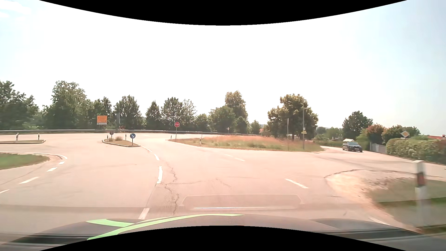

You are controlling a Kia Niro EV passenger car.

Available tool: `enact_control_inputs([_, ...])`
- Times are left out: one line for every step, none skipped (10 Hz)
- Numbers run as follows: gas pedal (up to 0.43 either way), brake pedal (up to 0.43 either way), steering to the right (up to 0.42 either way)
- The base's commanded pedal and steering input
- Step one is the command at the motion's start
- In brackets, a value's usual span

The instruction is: Follow the waypoints while adhering to traffic rules and regulations

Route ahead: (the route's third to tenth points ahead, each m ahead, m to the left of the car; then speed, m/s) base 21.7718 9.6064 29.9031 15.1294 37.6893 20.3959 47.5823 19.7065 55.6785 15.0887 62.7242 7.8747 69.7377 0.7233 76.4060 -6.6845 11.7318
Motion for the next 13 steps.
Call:
enact_control_inputs([0.000,0.238,-0.085])
enact_control_inputs([0.000,0.238,-0.087])
enact_control_inputs([0.000,0.232,-0.090])
enact_control_inputs([0.000,0.232,-0.090])
enact_control_inputs([0.000,0.232,-0.090])
enact_control_inputs([0.000,0.232,-0.091])
enact_control_inputs([0.000,0.232,-0.091])
enact_control_inputs([0.000,0.232,-0.091])
enact_control_inputs([0.000,0.232,-0.091])
enact_control_inputs([0.000,0.232,-0.091])
enact_control_inputs([0.000,0.232,-0.091])
enact_control_inputs([0.000,0.232,-0.091])
enact_control_inputs([0.000,0.232,-0.090])
